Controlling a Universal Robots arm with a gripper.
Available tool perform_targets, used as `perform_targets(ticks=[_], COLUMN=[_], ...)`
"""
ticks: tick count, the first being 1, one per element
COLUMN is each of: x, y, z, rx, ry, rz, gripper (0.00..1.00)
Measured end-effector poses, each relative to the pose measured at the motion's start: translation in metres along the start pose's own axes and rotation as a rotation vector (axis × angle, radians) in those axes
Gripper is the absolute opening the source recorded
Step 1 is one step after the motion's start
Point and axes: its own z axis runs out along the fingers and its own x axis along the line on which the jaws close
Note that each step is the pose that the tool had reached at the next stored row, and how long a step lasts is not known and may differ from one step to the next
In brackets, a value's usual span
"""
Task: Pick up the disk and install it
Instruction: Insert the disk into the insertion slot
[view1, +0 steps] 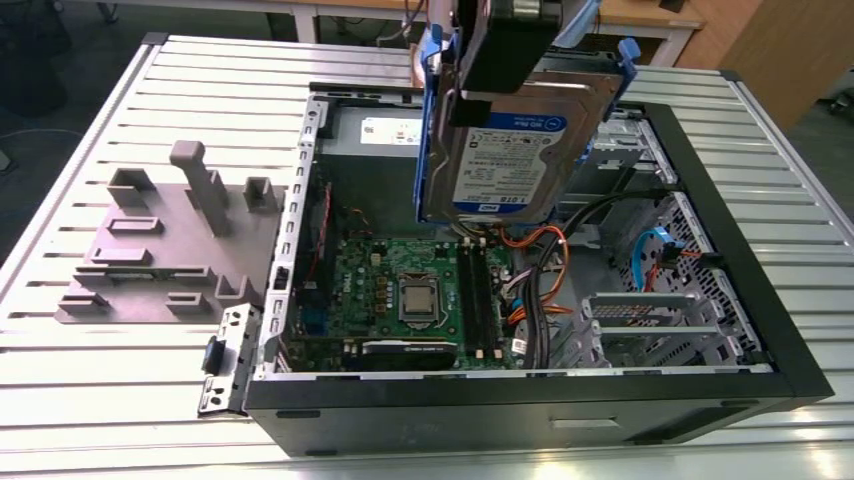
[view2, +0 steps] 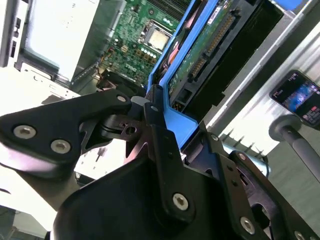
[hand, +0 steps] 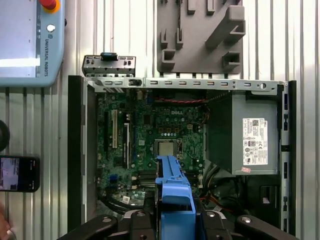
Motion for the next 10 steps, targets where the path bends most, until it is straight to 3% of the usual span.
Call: perform_targets(ticks=[5, 10], x=[0.0099, 0.0137], y=[-0.0012, -0.012], z=[0.0011, 0.0022], rx=[-0.0001, -0.0002], ry=[0.0007, 0.0012], rz=[0.0, 0.0], gripper=[0.36, 0.36])
